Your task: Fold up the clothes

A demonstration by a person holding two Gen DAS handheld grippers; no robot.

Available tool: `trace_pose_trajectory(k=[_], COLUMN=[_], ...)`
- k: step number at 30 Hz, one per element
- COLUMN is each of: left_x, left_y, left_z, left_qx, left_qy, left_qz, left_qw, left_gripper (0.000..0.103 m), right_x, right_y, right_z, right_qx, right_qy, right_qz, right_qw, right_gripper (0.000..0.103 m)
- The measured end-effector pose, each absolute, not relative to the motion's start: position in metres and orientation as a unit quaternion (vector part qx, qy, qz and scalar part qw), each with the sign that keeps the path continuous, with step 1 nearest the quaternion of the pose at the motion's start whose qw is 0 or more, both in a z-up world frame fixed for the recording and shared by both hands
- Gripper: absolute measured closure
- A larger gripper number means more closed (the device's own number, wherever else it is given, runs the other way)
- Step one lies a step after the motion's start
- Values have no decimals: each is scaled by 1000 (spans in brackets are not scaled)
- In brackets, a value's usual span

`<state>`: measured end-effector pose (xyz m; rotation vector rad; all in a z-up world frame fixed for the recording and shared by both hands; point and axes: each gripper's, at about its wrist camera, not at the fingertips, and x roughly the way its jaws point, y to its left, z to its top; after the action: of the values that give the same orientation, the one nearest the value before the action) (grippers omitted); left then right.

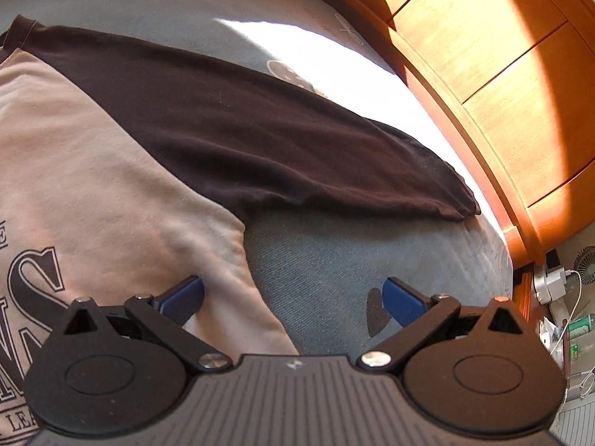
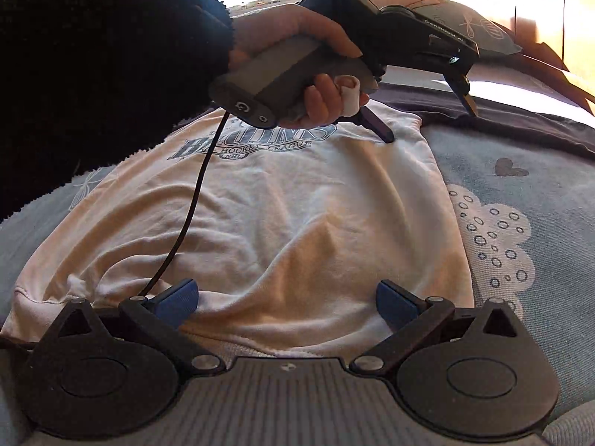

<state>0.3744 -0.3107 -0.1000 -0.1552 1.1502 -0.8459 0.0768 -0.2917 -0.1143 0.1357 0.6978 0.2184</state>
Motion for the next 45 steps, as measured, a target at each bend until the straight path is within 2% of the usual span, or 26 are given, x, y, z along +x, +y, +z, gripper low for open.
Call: trace_pose_trajectory(k=[5,12,16,23,27,32,34,36,45], left_x=[381,342,318,329,322,287,280,276,247], left_y=[-332,-293,-279,-313,-318,-283,-265,-242,-167], left_z=[-94,-65,-73,-99,-83,-65,-65,-69,-106], left_qx=[-46,-73,-60,-75,-72,-48,-47,-65,-166], left_qy=[526,524,537,556,559,548,549,554,578], left_qz=[-384,-422,-431,-432,-440,-454,-441,-424,-379], left_qw=[758,736,723,706,699,701,708,714,703], left_gripper=[2,2,1,1,2,2,2,2,1], right_x=[78,76,77,76,72,64,69,72,64], right_y=[-291,-302,-298,-291,-295,-293,-297,-302,-309], right_z=[-114,-111,-113,-113,-110,-105,-110,-117,-119], right_qx=[65,101,89,63,72,47,45,53,52], right_qy=[339,332,334,338,325,301,328,351,343], right_qz=[107,107,101,105,101,60,33,22,30], right_qw=[932,932,933,933,938,951,943,934,937], right_gripper=[0,0,0,0,0,0,0,0,0])
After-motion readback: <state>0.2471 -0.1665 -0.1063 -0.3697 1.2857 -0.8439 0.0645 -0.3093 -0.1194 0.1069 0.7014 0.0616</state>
